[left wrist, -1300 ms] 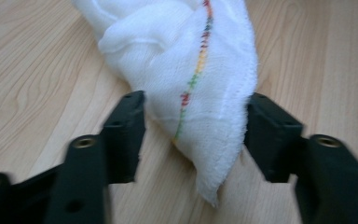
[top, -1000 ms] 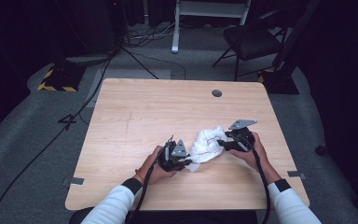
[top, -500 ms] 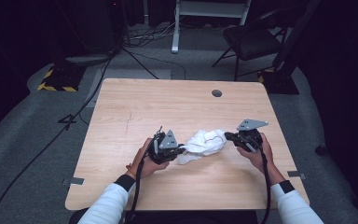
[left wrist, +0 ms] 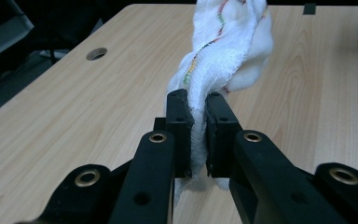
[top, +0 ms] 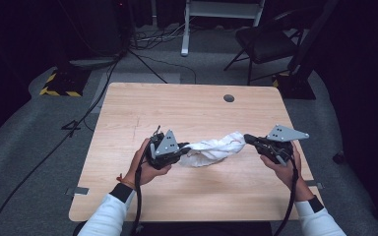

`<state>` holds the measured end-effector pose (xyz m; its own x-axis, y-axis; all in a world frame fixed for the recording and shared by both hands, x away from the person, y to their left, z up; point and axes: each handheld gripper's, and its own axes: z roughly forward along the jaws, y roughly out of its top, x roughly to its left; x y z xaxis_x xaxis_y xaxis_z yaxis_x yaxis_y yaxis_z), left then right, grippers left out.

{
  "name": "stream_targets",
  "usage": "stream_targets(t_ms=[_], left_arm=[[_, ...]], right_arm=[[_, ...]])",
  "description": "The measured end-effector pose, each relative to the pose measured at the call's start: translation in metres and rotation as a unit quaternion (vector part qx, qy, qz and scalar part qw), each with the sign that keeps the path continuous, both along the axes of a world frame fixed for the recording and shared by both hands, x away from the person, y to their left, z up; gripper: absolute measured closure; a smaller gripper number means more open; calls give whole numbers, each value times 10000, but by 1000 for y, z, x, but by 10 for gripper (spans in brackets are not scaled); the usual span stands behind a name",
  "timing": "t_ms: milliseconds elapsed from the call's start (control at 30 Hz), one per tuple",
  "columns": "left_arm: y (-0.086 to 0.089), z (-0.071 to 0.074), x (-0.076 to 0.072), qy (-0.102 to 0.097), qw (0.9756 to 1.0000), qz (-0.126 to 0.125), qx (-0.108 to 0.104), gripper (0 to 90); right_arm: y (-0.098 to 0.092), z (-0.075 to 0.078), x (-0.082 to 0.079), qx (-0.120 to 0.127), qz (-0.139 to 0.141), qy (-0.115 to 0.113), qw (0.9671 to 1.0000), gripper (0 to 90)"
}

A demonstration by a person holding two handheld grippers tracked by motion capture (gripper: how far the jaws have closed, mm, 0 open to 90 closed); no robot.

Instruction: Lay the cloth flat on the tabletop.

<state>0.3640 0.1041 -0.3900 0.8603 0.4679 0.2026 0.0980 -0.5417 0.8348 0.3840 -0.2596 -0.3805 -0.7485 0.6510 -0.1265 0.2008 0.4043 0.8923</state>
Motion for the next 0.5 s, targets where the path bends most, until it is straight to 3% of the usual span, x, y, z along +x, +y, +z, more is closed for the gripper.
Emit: stream_targets(t_ms=[200, 267, 367, 500], left_arm=[[0, 20, -7, -145, 9999, -37, -55, 824], [0, 33, -13, -230, 9993, -136, -244, 824], [0, 45, -18, -338, 9986, -216, -351, 823], [-2, 51, -17, -400, 9984, -229, -325, 821]], right_arm=[[-4, 18, -12, 169, 7, -279, 9995, 900], [-6, 24, -16, 260, -5, -362, 9990, 900], [-9, 32, -21, 375, -21, -475, 9982, 900], [-10, 36, -24, 392, -31, -519, 9979, 900]])
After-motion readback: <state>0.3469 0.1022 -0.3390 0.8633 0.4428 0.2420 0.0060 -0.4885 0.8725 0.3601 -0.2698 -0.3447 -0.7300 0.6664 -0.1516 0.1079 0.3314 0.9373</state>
